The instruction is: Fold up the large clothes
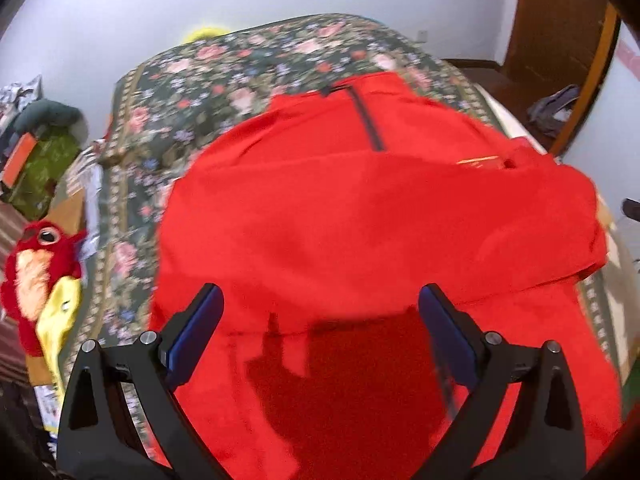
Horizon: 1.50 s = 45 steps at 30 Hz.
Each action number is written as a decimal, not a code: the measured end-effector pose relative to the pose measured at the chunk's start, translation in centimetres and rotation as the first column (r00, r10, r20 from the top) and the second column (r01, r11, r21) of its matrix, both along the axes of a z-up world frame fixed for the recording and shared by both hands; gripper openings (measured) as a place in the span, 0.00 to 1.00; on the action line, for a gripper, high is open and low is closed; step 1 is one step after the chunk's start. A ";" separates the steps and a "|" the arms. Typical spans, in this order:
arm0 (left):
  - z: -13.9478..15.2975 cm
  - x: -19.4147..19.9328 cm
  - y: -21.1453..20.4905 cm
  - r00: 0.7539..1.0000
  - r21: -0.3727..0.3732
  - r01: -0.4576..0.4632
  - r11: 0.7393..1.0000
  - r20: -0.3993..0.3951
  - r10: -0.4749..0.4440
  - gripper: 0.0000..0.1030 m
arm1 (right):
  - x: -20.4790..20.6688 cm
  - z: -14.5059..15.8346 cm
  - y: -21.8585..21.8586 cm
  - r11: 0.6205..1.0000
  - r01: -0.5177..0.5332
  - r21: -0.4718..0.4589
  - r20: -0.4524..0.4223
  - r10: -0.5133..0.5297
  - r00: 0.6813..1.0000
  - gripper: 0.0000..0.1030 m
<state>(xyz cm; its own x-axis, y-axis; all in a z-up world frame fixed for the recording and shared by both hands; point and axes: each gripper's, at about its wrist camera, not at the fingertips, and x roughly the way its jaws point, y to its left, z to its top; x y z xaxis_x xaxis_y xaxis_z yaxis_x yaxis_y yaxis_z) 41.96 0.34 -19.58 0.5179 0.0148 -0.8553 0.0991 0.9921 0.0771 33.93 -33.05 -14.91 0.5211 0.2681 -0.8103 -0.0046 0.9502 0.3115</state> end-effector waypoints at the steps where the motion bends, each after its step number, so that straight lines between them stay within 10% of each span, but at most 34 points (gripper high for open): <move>1: -0.1 0.3 -0.5 1.000 -0.022 0.009 1.000 -0.004 -0.009 0.96 | 0.5 -0.3 -0.8 1.000 0.027 0.011 -0.005 -0.027 1.000 0.52; 17: -6.7 5.3 -6.0 0.993 -0.166 0.039 0.985 -0.104 -0.057 0.96 | 6.6 -6.7 -4.0 0.956 0.251 0.150 -0.087 -0.241 0.967 0.52; 23: -7.3 4.9 -7.4 0.994 -0.066 0.072 0.995 -0.076 -0.077 0.96 | 8.0 -7.0 -4.2 0.942 0.318 0.109 -0.071 -0.312 0.947 0.15; 45: -0.6 0.8 -2.4 1.000 -0.163 0.023 0.986 0.018 -0.020 0.96 | 2.9 13.6 -0.4 0.949 0.300 -0.095 0.423 -0.234 0.875 0.04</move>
<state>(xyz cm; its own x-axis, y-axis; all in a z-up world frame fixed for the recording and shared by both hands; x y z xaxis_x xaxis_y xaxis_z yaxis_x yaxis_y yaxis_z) 42.77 -2.03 -20.21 0.5306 -0.1361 -0.8366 0.1207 0.9891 -0.0843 36.79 -33.46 -1.34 0.8436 -0.0380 -0.5356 0.1631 0.9685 0.1881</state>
